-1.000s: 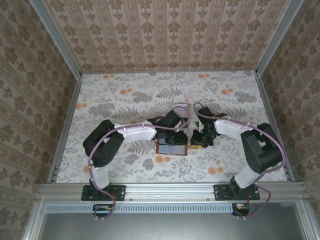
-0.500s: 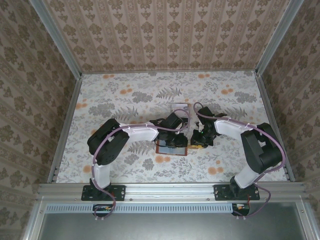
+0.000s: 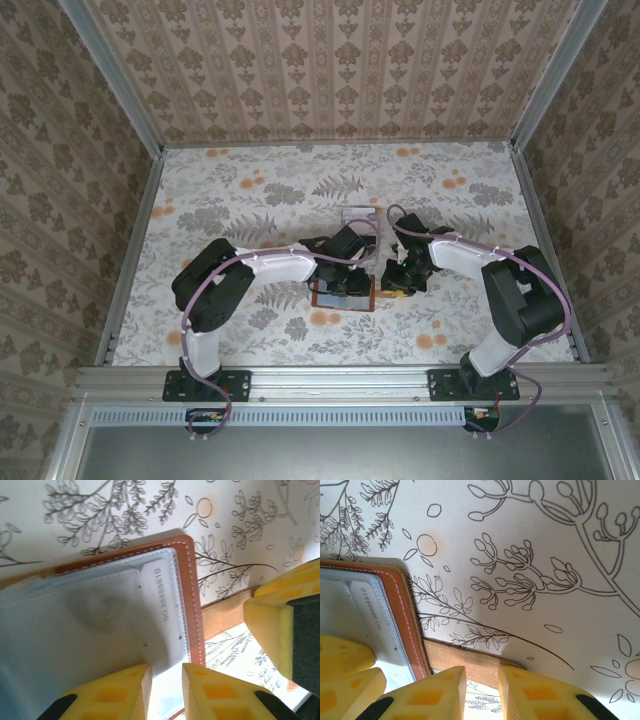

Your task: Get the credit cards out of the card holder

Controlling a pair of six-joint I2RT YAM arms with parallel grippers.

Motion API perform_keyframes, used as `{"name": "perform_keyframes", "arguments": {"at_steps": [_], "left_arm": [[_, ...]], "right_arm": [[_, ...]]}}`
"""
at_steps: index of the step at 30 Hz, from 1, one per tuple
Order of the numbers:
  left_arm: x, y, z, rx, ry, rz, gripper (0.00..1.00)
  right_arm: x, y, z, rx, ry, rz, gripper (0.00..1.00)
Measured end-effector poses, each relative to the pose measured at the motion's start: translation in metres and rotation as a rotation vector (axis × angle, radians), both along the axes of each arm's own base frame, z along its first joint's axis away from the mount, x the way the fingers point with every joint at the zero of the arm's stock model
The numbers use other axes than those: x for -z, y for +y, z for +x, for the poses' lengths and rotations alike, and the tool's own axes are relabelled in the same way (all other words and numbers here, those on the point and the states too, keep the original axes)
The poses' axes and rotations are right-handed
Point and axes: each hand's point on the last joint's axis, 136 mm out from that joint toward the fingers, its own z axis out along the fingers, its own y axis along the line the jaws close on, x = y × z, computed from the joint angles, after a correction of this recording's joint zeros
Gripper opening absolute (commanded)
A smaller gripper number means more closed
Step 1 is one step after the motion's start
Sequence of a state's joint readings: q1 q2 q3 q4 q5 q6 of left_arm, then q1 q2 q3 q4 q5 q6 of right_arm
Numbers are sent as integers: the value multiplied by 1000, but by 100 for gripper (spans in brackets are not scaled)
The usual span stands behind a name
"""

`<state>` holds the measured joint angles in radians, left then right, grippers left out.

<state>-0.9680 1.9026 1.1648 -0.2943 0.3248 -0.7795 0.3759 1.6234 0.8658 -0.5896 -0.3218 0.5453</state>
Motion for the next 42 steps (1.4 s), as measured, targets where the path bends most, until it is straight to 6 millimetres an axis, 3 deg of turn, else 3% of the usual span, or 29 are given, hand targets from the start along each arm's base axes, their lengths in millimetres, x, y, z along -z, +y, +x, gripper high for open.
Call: {"name": "perform_keyframes", "arguments": {"at_steps": [24, 42], "left_arm": [[-5, 45, 2, 39, -125, 312, 30], [-10, 58, 7, 55, -183, 454, 35]], "right_arm": [[0, 1, 0, -2, -1, 0, 26], [0, 1, 0, -2, -1, 0, 26]]}}
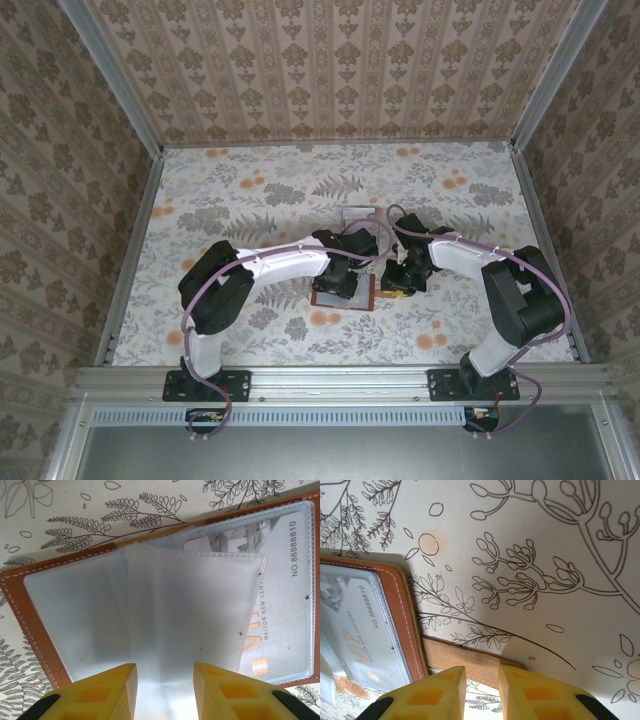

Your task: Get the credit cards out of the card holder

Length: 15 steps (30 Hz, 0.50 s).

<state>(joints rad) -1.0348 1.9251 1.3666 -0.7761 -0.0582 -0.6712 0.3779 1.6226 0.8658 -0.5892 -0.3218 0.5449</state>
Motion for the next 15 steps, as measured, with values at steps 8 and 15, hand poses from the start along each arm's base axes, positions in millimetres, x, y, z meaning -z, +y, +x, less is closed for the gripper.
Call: {"name": "perform_keyframes", "arguments": {"at_steps": [8, 15], "left_arm": [[0, -2, 0, 7, -9, -1, 32], [6, -2, 0, 6, -4, 2, 27]], "right_arm": [[-6, 2, 0, -1, -19, 12, 26], [-24, 28, 4, -1, -59, 126, 26]]}}
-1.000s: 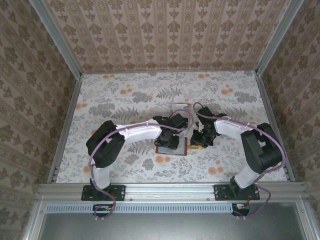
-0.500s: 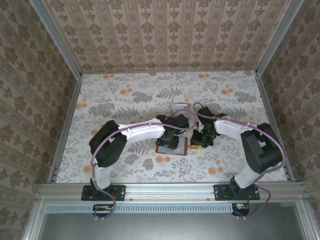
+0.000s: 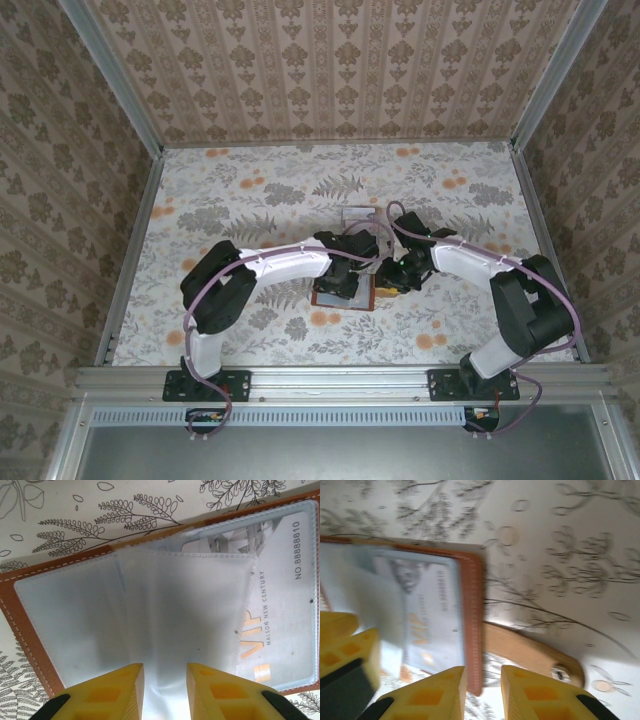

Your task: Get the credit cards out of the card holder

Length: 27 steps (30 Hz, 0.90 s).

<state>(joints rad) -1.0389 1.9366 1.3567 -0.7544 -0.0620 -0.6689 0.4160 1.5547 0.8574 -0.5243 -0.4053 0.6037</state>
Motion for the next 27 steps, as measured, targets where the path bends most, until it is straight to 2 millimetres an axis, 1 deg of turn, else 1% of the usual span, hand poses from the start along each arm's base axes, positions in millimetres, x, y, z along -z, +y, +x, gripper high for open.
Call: {"name": "perform_keyframes", "arguments": {"at_steps": [6, 12, 16, 22, 27], "left_arm": [[11, 4, 0, -22, 22, -29, 26], [9, 9, 1, -71, 50, -125, 24], [7, 11, 0, -92, 67, -169, 23], [5, 11, -1, -106, 78, -207, 20], [-3, 11, -1, -108, 72, -232, 20]], "right_arm": [[-8, 26, 4, -3, -15, 94, 28], [0, 42, 8, 8, 6, 138, 31], [4, 47, 13, 24, 8, 154, 34], [4, 54, 17, 35, 5, 183, 36], [10, 57, 19, 43, 15, 187, 39]]}}
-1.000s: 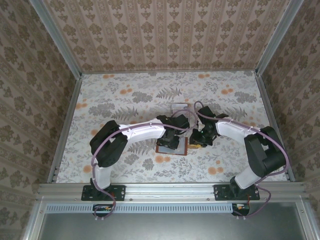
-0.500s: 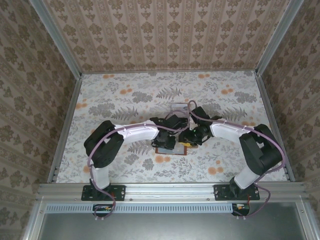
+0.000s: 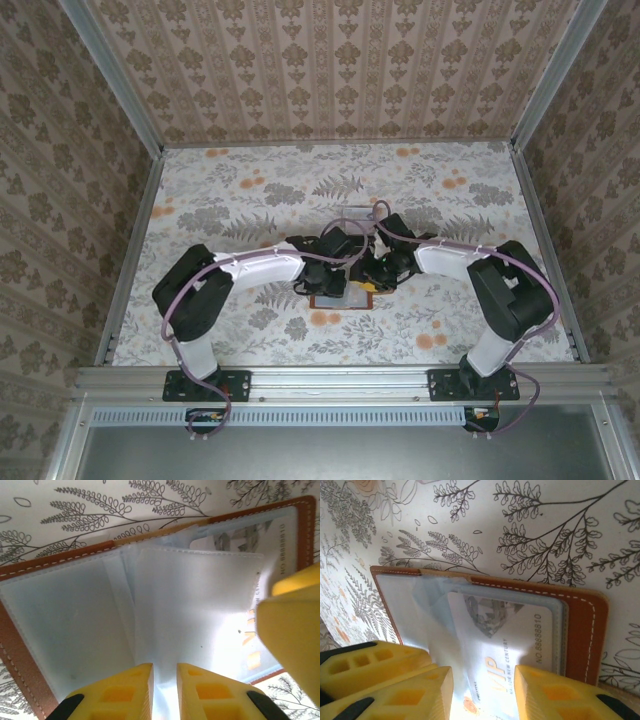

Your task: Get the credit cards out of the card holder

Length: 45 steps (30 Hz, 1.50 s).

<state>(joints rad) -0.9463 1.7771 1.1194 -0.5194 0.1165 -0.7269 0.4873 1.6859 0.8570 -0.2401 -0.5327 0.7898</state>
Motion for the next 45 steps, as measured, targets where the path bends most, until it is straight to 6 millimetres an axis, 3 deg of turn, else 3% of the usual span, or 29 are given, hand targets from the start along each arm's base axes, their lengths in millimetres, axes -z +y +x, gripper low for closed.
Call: {"name": "perform_keyframes", "arguments": {"at_steps": [10, 16, 26, 36, 45], "left_arm": [[-10, 8, 2, -23, -11, -26, 19], [-29, 14, 1, -31, -54, -73, 19], [-58, 54, 15, -124, -159, -137, 22], [-58, 99, 21, -232, -188, -173, 26], [-66, 119, 20, -283, -219, -230, 28]], "right_arm": [[1, 8, 0, -8, 6, 27, 39], [-5, 17, 0, -21, -1, 38, 39], [-25, 45, 7, -72, -50, 71, 40], [-28, 75, 1, -129, -34, 72, 42], [-26, 95, -3, -172, -11, 52, 42]]}}
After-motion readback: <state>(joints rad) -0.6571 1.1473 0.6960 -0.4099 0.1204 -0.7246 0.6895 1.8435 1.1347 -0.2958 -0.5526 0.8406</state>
